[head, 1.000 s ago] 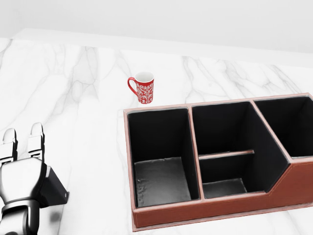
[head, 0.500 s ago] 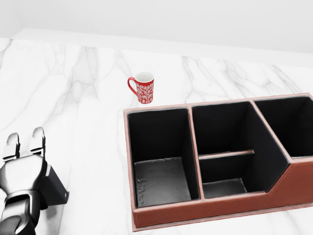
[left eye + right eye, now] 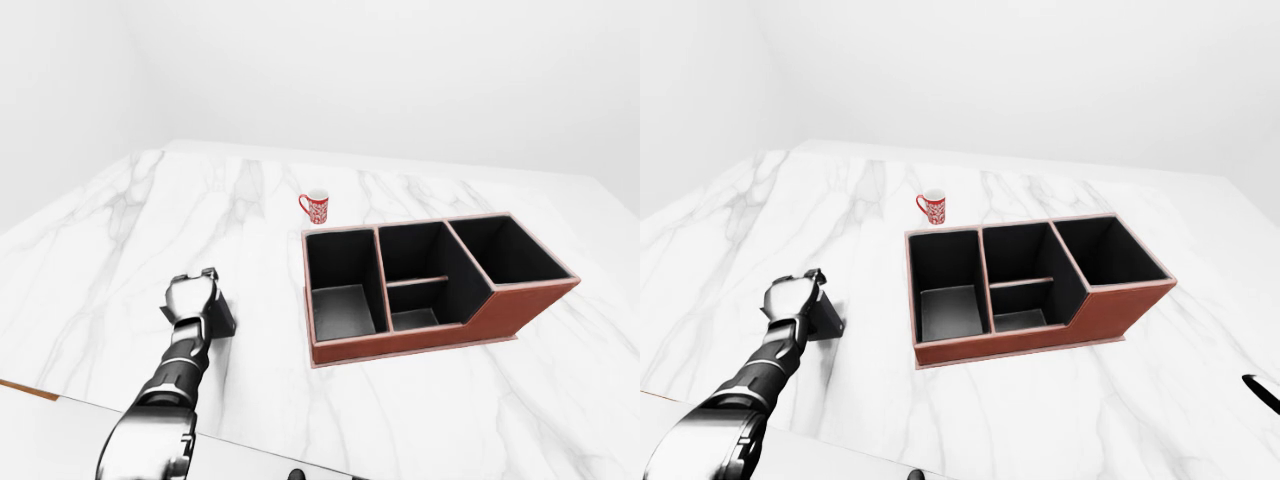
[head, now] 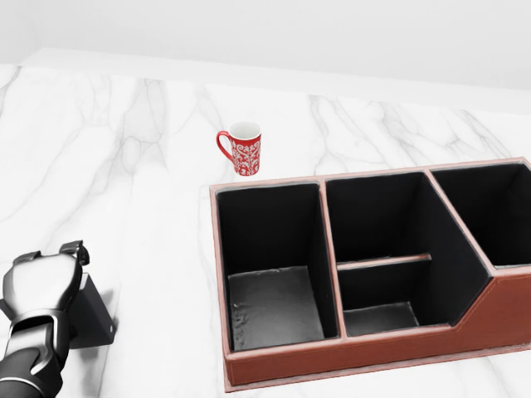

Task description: Pick up the book and place it in the left compartment of the caddy.

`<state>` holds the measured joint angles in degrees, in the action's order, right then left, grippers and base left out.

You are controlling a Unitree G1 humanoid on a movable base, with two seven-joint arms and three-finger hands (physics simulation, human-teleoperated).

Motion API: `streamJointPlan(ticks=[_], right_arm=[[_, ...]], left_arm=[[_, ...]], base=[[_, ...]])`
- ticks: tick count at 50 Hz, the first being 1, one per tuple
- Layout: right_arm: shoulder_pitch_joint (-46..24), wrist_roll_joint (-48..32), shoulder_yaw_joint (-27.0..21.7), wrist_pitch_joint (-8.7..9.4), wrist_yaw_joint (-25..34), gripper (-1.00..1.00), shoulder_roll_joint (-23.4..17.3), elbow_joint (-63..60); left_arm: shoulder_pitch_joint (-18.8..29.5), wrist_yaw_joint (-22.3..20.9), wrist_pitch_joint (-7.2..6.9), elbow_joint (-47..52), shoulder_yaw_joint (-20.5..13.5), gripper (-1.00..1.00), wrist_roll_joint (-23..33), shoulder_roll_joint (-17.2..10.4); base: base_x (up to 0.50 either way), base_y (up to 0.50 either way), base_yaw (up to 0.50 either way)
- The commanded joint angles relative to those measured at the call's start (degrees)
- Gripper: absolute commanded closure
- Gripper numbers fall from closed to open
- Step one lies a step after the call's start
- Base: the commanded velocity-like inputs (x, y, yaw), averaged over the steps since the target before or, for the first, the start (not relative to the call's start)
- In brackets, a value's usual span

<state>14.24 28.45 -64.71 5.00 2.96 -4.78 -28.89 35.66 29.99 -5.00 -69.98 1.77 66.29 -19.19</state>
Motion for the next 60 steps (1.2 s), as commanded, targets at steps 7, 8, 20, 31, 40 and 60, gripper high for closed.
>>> streamJointPlan(ticks=[7, 8, 20, 31, 40, 60], right_arm=[[-0.1, -0.1, -0.1, 0.00, -0.1, -1.00, 0.1, -0.3], [-0.1, -0.1, -0.1, 0.00, -0.1, -1.00, 0.0, -0.2], [0.0, -0.1, 0.0, 0.00, 0.2, -1.00, 0.0, -0.1], [0.0, -0.3, 0.1, 0.00, 0.3, -1.00, 0.2, 0.2], [-0.1, -0.5, 0.2, 0.00, 0.4, -1.00, 0.2, 0.3], [0.0, -0.4, 0.2, 0.00, 0.4, -1.00, 0.2, 0.3]], left_arm=[[-2.0, 0.0, 0.00, -3.6, 3.2, 1.00, -0.8, 1.1], [-2.1, 0.0, 0.00, -3.4, 3.2, 1.00, -0.7, 1.1], [-4.1, 0.0, 0.00, 1.3, 2.7, 1.00, -0.7, 1.8], [-16.7, 0.0, 0.00, 32.6, 0.1, 1.00, 4.9, 2.8], [-30.5, 0.0, 0.00, 67.4, -2.8, 1.00, 10.6, 3.3], [-41.0, -10.4, 0.00, 99.9, -10.2, 1.00, 19.2, 12.7]], base=[[0.00, 0.00, 0.00], [0.00, 0.00, 0.00], [0.00, 0.00, 0.00], [0.00, 0.00, 0.00], [0.00, 0.00, 0.00], [0.00, 0.00, 0.00]])
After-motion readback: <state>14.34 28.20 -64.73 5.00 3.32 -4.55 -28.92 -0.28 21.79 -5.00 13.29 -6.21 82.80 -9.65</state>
